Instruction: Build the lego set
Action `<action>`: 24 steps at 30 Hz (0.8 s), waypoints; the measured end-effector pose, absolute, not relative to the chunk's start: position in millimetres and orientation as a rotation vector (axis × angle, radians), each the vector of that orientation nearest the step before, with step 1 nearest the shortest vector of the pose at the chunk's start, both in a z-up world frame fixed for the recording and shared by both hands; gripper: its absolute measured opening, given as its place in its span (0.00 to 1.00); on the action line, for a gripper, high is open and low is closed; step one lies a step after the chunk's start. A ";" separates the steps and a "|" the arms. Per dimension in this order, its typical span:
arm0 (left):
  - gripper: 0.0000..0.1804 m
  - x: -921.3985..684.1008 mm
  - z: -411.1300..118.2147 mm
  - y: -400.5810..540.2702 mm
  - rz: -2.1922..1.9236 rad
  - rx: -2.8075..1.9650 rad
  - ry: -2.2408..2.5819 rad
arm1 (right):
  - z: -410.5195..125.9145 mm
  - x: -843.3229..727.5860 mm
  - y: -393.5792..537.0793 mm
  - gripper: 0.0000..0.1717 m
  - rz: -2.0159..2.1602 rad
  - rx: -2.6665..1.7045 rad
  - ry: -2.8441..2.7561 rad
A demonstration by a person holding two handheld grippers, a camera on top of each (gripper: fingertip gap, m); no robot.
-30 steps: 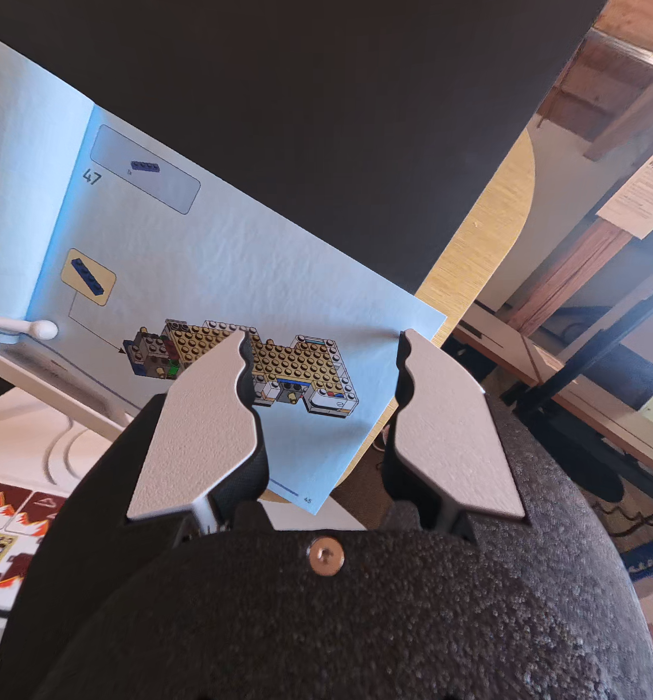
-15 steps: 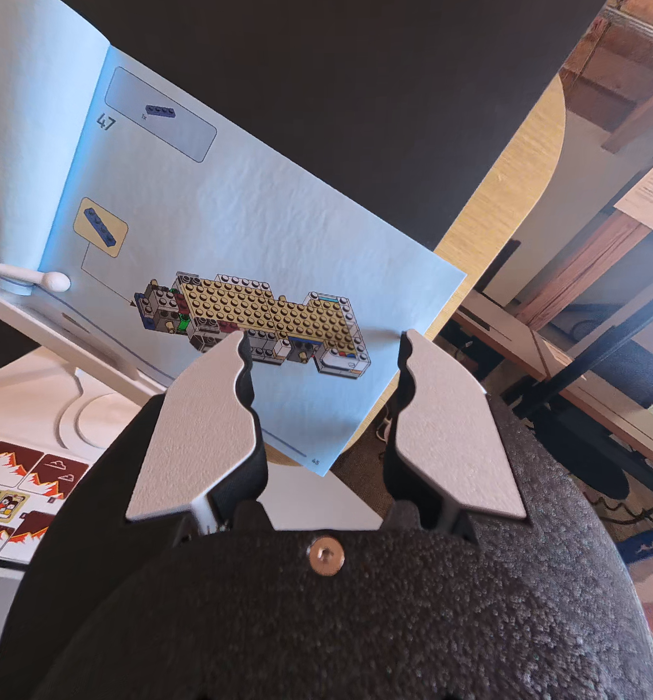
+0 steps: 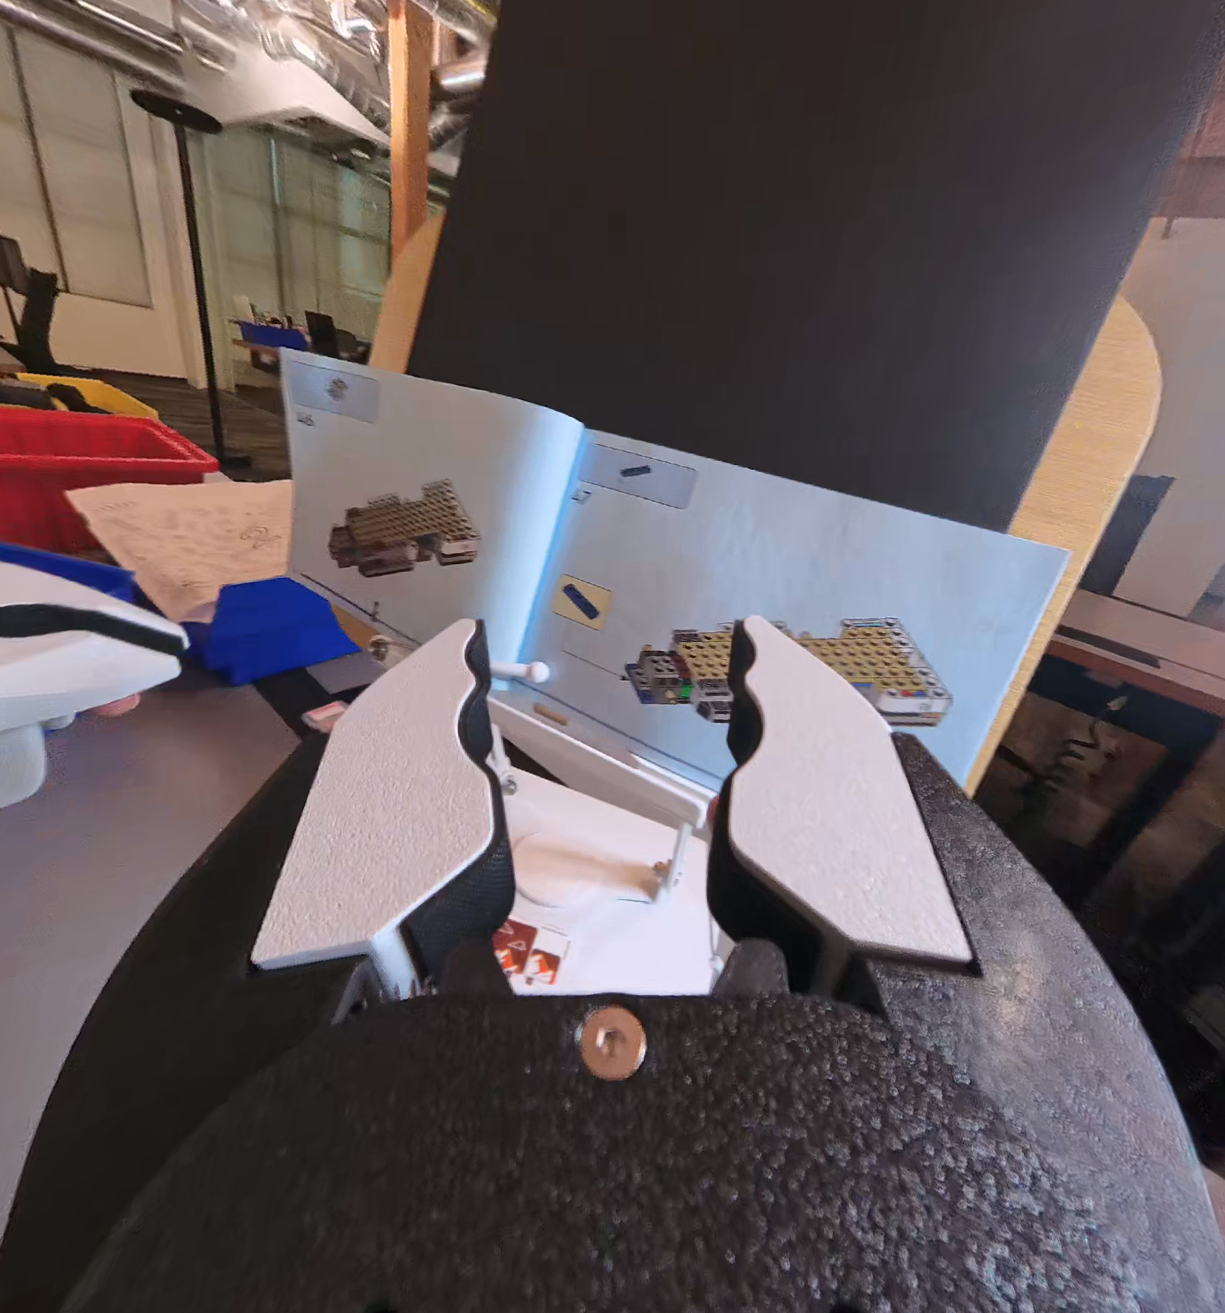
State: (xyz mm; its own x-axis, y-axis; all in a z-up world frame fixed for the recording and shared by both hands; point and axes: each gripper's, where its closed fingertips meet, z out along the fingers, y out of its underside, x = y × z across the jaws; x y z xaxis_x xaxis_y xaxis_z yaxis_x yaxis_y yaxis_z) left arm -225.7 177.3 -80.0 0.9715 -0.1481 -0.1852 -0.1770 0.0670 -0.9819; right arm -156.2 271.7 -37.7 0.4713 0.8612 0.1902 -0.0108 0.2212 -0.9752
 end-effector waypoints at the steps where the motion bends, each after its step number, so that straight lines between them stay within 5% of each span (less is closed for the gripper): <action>1: 0.03 -222.6 -80.5 161.0 0.015 -1.504 0.271 | -38.0 -158.8 262.4 0.36 0.730 -1.193 -0.916; 9: 0.02 -264.9 -50.5 24.7 0.134 -1.491 0.229 | -16.6 -177.1 248.7 0.14 0.672 -1.154 -0.984; 18: 0.05 -399.2 -76.7 -65.1 0.410 -1.731 0.071 | -49.8 -156.0 219.5 0.12 0.731 -1.218 -1.054; 24: 0.08 -460.8 -145.0 -84.2 0.327 -2.242 0.260 | -113.2 -82.2 153.9 0.13 0.692 -1.270 -1.284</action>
